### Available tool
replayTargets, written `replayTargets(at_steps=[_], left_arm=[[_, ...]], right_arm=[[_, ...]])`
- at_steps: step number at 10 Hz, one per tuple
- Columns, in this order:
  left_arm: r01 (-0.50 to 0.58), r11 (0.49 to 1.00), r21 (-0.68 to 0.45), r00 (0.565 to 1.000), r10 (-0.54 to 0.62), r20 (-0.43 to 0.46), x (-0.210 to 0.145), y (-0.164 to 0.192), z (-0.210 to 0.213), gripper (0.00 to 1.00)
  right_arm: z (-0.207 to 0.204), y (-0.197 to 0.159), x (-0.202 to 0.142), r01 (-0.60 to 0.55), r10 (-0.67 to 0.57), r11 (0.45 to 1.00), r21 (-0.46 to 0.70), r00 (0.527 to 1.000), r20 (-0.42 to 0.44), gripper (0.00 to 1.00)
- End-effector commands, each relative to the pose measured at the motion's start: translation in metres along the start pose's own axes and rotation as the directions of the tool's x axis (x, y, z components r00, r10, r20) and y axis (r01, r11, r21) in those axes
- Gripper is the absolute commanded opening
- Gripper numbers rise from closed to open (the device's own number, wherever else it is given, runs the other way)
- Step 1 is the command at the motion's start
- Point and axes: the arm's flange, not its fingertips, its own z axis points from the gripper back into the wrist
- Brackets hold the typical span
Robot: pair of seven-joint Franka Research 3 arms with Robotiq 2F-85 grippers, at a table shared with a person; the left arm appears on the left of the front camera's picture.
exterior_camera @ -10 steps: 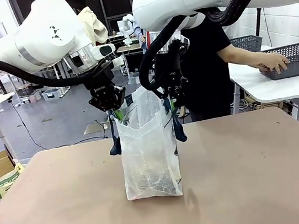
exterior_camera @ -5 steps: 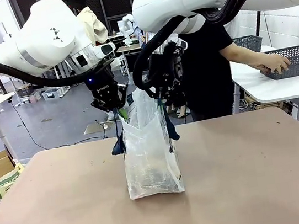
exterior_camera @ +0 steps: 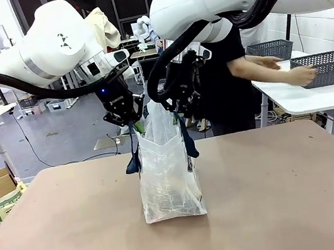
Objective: Transfer purchased items from the store into the shopping bag.
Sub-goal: Move the Reusable shopping bag to the right side of the table.
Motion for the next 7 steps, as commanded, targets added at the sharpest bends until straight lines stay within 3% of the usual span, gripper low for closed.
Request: replayTargets(at_steps=[1, 7], left_arm=[[0.003, 1.000, 0.000, 1.000, -0.003, 0.004, 0.000, 0.000, 0.002, 0.00], [-0.016, 0.998, -0.053, 0.999, 0.019, 0.050, 0.004, -0.024, -0.012, 0.00]], right_arm=[[0.002, 0.002, 0.002, -0.014, 0.014, 1.000, -0.004, 1.000, 0.000, 0.00], [-0.003, 0.011, 0.005, 0.009, -0.009, 0.997, 0.076, 1.000, 0.007, 0.00]])
